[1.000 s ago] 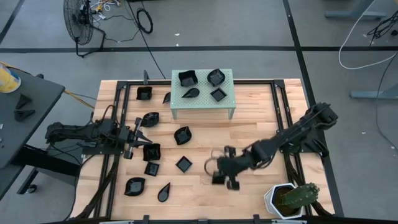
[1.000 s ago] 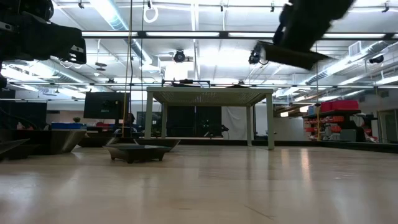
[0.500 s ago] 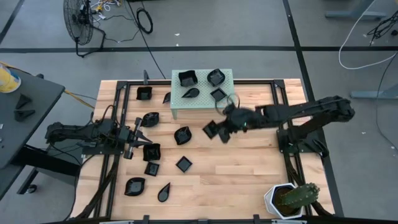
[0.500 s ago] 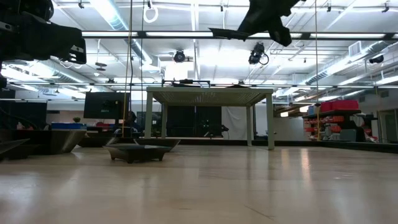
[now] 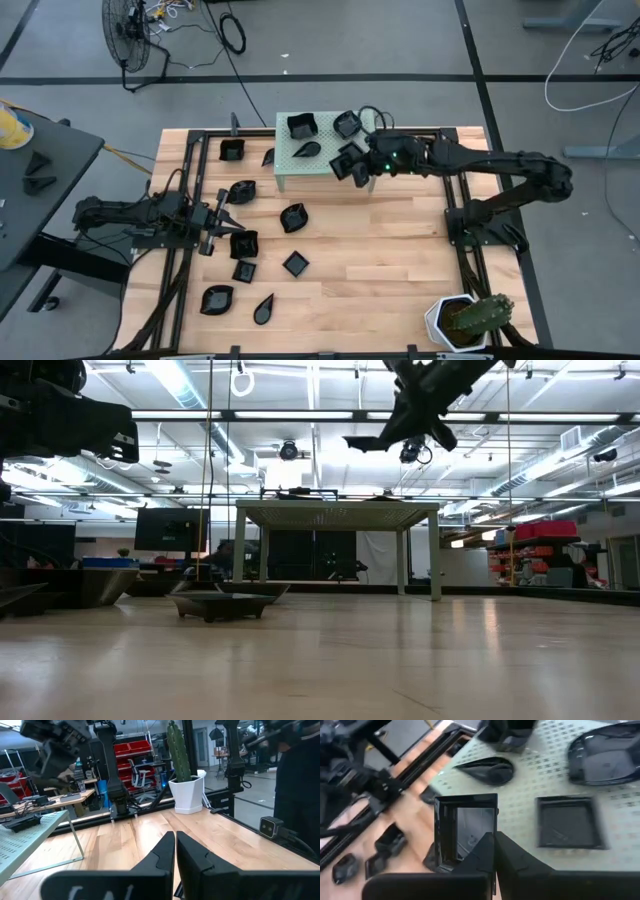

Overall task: Pick & Place Mini shaped plates
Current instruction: Stack the square plate on top of the square plate on the shelf

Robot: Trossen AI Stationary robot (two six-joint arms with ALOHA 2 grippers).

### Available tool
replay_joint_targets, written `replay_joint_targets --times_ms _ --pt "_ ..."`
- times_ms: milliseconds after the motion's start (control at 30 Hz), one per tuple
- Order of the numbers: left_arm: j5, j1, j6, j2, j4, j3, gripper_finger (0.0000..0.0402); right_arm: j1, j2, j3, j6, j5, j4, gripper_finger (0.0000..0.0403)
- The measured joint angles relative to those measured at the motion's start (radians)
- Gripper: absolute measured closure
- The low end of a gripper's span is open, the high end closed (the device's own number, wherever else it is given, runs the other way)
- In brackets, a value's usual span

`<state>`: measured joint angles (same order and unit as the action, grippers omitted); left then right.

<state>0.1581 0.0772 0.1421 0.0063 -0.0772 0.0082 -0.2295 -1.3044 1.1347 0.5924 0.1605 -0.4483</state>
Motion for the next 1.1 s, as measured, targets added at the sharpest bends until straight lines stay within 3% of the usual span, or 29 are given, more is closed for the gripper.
replay_joint_targets --times_ms 467,700,1100 --pt "0.0 0.0 0.0 0.0 0.0 0.0 0.0378 -0.301 -0.027 0.001 -0.055 -0.267 -0.003 0.0394" --pt "0.0 0.0 0.0 0.0 0.0 0.0 0.0378 -0.365 -0.094 0.001 -0.128 -0.406 -0.002 0.0394" --pt "0.0 0.0 0.0 0.0 0.0 0.0 0.0378 -0.455 -0.133 0.001 -0.27 -0.539 -0.012 0.0394"
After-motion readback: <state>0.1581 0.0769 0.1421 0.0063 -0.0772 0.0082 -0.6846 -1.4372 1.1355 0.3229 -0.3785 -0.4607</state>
